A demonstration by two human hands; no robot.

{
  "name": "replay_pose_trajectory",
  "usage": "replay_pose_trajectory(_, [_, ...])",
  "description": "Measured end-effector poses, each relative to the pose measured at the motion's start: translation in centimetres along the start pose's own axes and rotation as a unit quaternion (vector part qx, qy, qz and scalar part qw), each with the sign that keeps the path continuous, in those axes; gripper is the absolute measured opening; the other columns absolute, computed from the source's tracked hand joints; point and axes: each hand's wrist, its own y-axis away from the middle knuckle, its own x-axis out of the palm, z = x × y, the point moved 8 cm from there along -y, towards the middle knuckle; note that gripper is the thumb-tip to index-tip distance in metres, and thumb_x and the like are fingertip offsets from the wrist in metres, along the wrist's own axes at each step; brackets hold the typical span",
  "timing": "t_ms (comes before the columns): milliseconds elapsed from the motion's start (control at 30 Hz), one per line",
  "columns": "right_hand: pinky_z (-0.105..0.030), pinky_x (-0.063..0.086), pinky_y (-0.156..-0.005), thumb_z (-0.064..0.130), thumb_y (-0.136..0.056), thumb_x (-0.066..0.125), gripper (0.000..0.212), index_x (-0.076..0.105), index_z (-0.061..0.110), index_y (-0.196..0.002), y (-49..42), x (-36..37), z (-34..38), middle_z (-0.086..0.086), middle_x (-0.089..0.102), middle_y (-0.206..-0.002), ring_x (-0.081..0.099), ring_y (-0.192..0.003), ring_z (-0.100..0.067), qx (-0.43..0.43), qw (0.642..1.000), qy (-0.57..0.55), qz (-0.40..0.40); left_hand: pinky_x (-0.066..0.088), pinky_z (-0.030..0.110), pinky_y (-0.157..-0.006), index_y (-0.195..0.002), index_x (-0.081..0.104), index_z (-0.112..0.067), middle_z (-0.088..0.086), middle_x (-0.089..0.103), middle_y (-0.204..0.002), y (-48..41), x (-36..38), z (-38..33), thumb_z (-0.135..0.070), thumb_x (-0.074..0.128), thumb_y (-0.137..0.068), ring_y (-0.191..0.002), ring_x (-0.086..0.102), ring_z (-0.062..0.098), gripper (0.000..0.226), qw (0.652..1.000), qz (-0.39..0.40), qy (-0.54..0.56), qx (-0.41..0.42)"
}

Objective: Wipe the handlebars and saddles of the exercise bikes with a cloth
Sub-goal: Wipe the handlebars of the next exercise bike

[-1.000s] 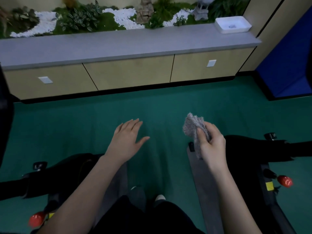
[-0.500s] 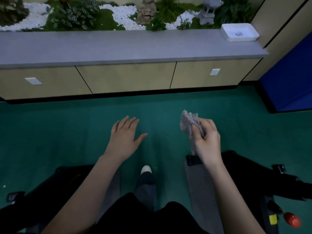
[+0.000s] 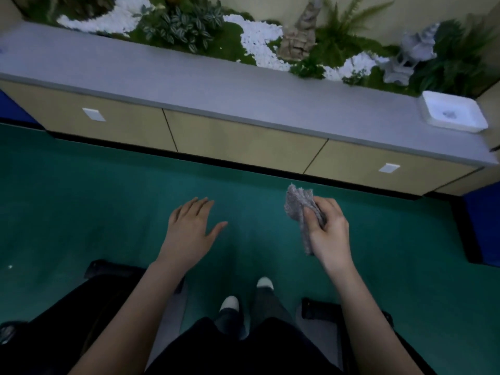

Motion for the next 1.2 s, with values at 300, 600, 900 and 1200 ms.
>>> replay_pose_trajectory(300, [0.000, 0.035, -0.073, 0.000, -0.090, 0.057, 0.018, 0.066, 0.002, -0.106, -13.3, 5.9, 1.0, -0.007, 0.059, -0.097, 0.052, -0.083, -0.006, -0.059, 0.992, -0.047, 0.102, 0.016, 0.034, -0.114, -0.147, 0.030, -0.017, 0.000, 0.022, -0.157, -7.7, -1.2, 2.7, -0.057, 0.038, -0.094, -0.143, 0.021, 0.017, 0.067, 0.993, -0.007, 0.007, -0.119])
replay_pose_trajectory(600, [-0.002, 0.039, -0.071, 0.005, -0.093, 0.054, 0.020, 0.061, 0.020, -0.103, -25.4, 10.3, 1.6, -0.006, 0.059, -0.099, 0.053, -0.085, 0.007, -0.062, 0.969, -0.129, 0.202, 0.016, 0.035, -0.117, -0.150, 0.023, -0.021, -0.002, 0.017, -0.158, -15.5, -3.6, 2.1, -0.056, 0.036, -0.095, -0.144, 0.018, 0.017, 0.066, 0.977, -0.030, 0.042, -0.205])
replay_pose_trajectory(900, [-0.003, 0.042, -0.071, 0.009, -0.093, 0.055, 0.022, 0.060, 0.026, -0.106, -32.2, 18.7, 6.8, 0.005, 0.060, -0.096, 0.057, -0.089, -0.001, -0.094, 0.943, -0.162, 0.276, 0.015, 0.038, -0.117, -0.145, 0.037, -0.017, 0.001, 0.030, -0.154, -18.2, -6.2, 7.7, -0.080, 0.020, -0.080, -0.144, 0.021, 0.019, 0.092, 0.954, -0.070, 0.042, -0.288])
replay_pose_trajectory(1200, [0.001, 0.038, -0.071, 0.009, -0.093, 0.055, 0.021, 0.058, 0.026, -0.103, -37.3, 29.7, 16.2, 0.010, 0.057, -0.095, 0.053, -0.087, 0.014, -0.166, 0.924, -0.151, 0.309, 0.005, 0.036, -0.119, -0.148, 0.029, -0.020, -0.003, 0.025, -0.156, -24.1, -9.9, 19.1, -0.057, 0.036, -0.094, -0.146, 0.012, 0.015, 0.066, 0.938, -0.097, 0.058, -0.329])
